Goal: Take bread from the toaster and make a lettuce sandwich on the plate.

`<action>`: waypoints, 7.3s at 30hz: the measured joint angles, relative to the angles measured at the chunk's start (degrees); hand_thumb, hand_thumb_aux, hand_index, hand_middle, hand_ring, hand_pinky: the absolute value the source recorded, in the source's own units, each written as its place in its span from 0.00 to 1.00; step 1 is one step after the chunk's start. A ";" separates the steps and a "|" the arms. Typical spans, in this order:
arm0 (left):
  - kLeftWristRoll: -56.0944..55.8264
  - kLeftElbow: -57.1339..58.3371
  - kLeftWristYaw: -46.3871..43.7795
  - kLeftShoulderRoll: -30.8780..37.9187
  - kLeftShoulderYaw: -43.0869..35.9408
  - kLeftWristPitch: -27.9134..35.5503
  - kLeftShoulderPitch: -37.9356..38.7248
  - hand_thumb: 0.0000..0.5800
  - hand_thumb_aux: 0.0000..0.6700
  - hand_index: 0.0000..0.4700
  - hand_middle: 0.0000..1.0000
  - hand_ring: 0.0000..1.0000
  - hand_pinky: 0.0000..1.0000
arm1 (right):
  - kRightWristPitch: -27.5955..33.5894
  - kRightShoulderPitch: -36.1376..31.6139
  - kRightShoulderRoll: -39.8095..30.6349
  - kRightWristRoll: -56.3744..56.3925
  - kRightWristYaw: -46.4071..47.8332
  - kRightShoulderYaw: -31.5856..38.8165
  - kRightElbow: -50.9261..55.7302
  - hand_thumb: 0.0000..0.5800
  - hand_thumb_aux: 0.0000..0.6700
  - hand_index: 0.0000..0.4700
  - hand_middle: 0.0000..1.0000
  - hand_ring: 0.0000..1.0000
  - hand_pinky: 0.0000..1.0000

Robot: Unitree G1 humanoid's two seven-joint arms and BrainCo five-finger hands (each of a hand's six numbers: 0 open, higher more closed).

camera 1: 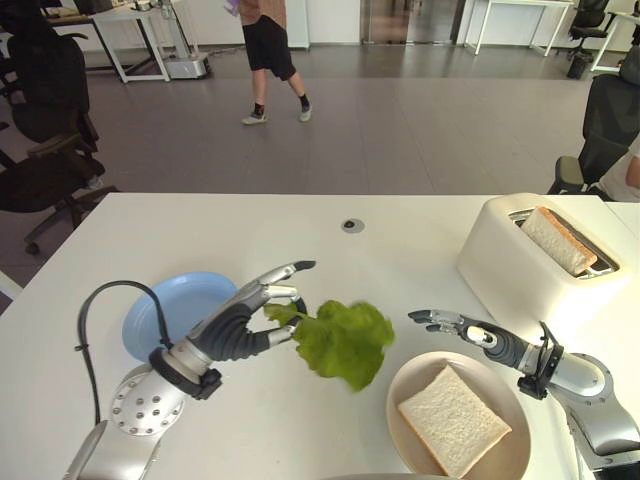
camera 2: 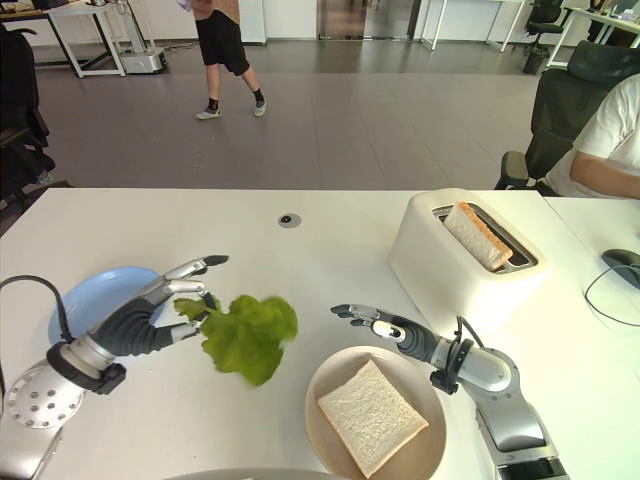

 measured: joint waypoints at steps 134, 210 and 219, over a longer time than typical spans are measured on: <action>43.84 5.16 3.78 -16.56 -26.80 -18.76 -2.64 0.00 0.00 0.00 0.00 0.00 0.00 | 3.71 -13.22 -15.07 6.16 33.62 1.95 4.57 1.00 1.00 1.00 0.00 0.00 0.00; 46.11 22.90 8.42 -8.02 -30.67 -13.10 -1.57 1.00 1.00 1.00 1.00 1.00 1.00 | -20.89 -0.76 -5.83 -18.12 7.55 6.59 10.89 1.00 1.00 1.00 1.00 1.00 1.00; 46.28 35.77 15.17 -7.99 -21.24 -7.34 -13.92 1.00 1.00 1.00 1.00 1.00 1.00 | -10.66 -13.61 9.09 -26.35 -7.92 13.82 18.29 1.00 1.00 1.00 1.00 1.00 1.00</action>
